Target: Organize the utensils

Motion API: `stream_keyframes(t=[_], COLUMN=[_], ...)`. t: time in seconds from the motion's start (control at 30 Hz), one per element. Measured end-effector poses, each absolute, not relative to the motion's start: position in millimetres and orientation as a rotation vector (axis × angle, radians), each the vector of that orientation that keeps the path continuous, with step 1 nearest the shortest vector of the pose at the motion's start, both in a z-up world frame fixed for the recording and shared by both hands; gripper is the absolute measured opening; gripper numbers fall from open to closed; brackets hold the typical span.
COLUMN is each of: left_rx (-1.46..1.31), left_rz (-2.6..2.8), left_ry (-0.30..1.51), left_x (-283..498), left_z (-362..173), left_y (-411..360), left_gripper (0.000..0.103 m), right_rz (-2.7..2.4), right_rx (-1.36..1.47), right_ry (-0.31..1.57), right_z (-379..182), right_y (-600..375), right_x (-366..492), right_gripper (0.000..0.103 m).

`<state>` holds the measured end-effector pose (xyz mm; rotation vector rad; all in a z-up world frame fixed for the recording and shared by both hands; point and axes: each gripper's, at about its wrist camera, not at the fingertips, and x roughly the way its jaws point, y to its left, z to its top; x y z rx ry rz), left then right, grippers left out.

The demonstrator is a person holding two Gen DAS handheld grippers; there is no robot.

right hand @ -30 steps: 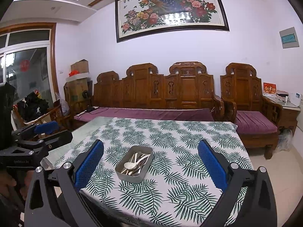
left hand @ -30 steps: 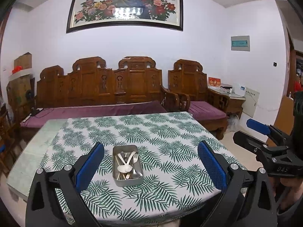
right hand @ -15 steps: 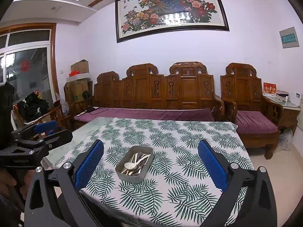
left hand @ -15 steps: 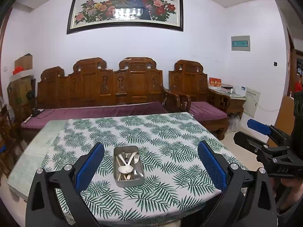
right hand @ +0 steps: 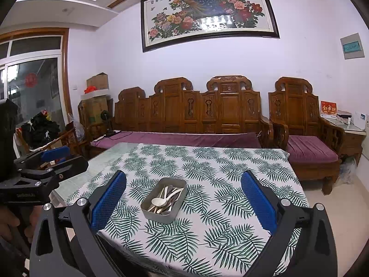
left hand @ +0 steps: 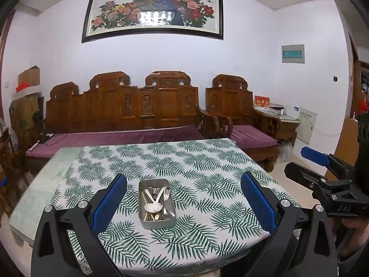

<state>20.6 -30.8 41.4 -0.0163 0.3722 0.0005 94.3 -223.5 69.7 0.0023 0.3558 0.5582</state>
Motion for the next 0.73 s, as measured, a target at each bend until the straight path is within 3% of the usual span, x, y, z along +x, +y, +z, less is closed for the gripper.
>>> stream_keyframes(t=[0.73], left_rx=[-0.015], left_rz=[0.002], left_ry=[0.375], left_x=[21.1], left_z=[38.9], left_y=[-29.7], left_gripper=[0.095], right_rz=[0.558], right_rx=[0.001], right_ry=[0.353], right_z=[70.0], right_y=[-223.7], right_x=[94.1], right_gripper=[0.1])
